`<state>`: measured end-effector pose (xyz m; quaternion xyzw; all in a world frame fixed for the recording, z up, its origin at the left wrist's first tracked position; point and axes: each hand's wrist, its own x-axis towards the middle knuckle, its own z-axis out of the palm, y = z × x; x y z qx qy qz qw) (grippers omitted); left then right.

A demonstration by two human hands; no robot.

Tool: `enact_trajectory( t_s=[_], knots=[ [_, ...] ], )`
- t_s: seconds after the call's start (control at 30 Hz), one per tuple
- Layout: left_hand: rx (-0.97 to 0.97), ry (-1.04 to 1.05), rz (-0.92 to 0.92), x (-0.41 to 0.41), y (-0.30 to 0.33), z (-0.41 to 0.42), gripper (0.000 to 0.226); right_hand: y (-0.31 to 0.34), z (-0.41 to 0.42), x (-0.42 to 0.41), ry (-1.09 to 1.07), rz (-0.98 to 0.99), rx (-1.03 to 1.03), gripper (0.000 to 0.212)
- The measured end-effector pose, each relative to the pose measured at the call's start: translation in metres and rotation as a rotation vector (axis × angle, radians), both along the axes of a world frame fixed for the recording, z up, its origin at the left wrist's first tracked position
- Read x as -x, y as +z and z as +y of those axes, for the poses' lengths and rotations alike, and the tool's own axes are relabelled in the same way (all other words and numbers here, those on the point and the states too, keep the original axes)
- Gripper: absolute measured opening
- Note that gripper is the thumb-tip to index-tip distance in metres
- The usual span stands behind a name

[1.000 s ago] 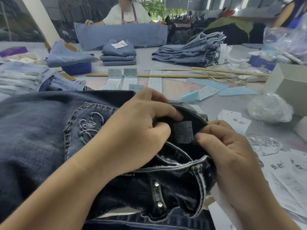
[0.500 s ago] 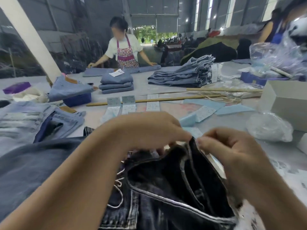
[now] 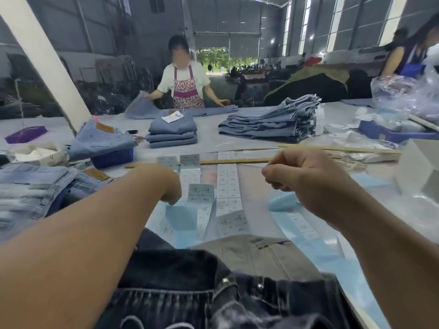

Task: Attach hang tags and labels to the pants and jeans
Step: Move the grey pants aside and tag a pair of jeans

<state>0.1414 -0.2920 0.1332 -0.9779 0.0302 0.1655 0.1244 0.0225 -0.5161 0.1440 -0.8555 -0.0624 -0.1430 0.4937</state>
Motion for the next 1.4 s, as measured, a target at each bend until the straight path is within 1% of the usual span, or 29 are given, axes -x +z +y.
enact_trajectory(
  t_s=[0.07,0.17,0.23,0.3,0.33,0.37,0.47,0.5,0.57,0.63,0.67,0.73,0.77,0.8,0.87,0.9,0.93,0.97,1.03,1.1,1.2,1.33,1.4],
  knots=[
    [0.017,0.016,0.010,-0.014,-0.017,0.009,0.029,-0.003,0.008,-0.023,0.015,0.014,0.024,0.016],
    [0.023,0.005,0.029,-0.030,-0.059,0.026,0.028,-0.012,0.027,-0.053,0.053,0.030,0.089,0.015],
    [0.026,0.010,0.123,-0.032,-0.086,0.038,0.029,-0.021,0.042,-0.071,0.090,0.073,0.144,0.015],
    [0.029,0.018,0.231,-0.035,-0.098,0.046,0.026,-0.031,0.056,-0.088,0.110,0.109,0.202,0.017],
    [0.023,0.000,0.234,-0.040,-0.099,0.051,0.022,-0.036,0.062,-0.098,0.116,0.127,0.230,0.017],
    [0.015,-0.030,0.198,-0.047,-0.097,0.056,0.018,-0.039,0.069,-0.107,0.123,0.151,0.261,0.017],
    [-0.055,-0.116,0.019,-0.066,-0.089,0.078,0.006,-0.049,0.093,-0.136,0.168,0.232,0.391,0.013],
    [-0.087,-0.115,-0.006,-0.069,-0.091,0.088,0.012,-0.053,0.103,-0.144,0.191,0.256,0.454,0.013],
    [-0.150,-0.060,0.049,-0.069,-0.107,0.106,0.021,-0.062,0.124,-0.155,0.240,0.293,0.598,0.012],
    [-0.192,0.008,0.158,-0.061,-0.128,0.118,0.014,-0.076,0.143,-0.159,0.276,0.302,0.713,0.008],
    [-0.171,0.040,0.208,-0.058,-0.139,0.123,0.014,-0.084,0.151,-0.159,0.295,0.299,0.753,0.007],
    [-0.018,0.130,0.299,-0.056,-0.156,0.134,0.025,-0.102,0.163,-0.155,0.348,0.298,0.790,0.012],
    [0.078,0.177,0.319,-0.055,-0.160,0.140,0.024,-0.112,0.167,-0.152,0.377,0.296,0.793,0.017],
    [0.204,0.230,0.308,-0.054,-0.163,0.149,0.021,-0.122,0.170,-0.148,0.407,0.297,0.788,0.025],
    [0.414,0.360,0.203,-0.051,-0.165,0.168,0.022,-0.140,0.168,-0.142,0.464,0.319,0.781,0.041],
    [0.446,0.401,0.162,-0.047,-0.165,0.177,0.020,-0.146,0.165,-0.141,0.491,0.348,0.816,0.046],
    [0.448,0.420,0.132,-0.044,-0.167,0.185,0.013,-0.150,0.162,-0.141,0.513,0.381,0.877,0.048],
    [0.394,0.420,0.120,-0.042,-0.170,0.189,0.007,-0.154,0.159,-0.142,0.525,0.410,0.935,0.048],
    [0.320,0.400,0.128,-0.039,-0.175,0.190,0.006,-0.159,0.156,-0.143,0.527,0.450,0.971,0.045],
    [0.349,0.405,0.167,-0.043,-0.183,0.187,0.012,-0.162,0.158,-0.142,0.539,0.463,0.959,0.042],
    [0.407,0.395,0.196,-0.048,-0.188,0.184,0.012,-0.166,0.162,-0.141,0.578,0.455,0.961,0.040],
    [0.454,0.398,0.186,-0.048,-0.190,0.185,0.007,-0.169,0.162,-0.142,0.572,0.468,0.935,0.036],
    [0.470,0.399,0.175,-0.050,-0.193,0.184,0.010,-0.170,0.162,-0.143,0.561,0.472,0.924,0.033]
  ],
)
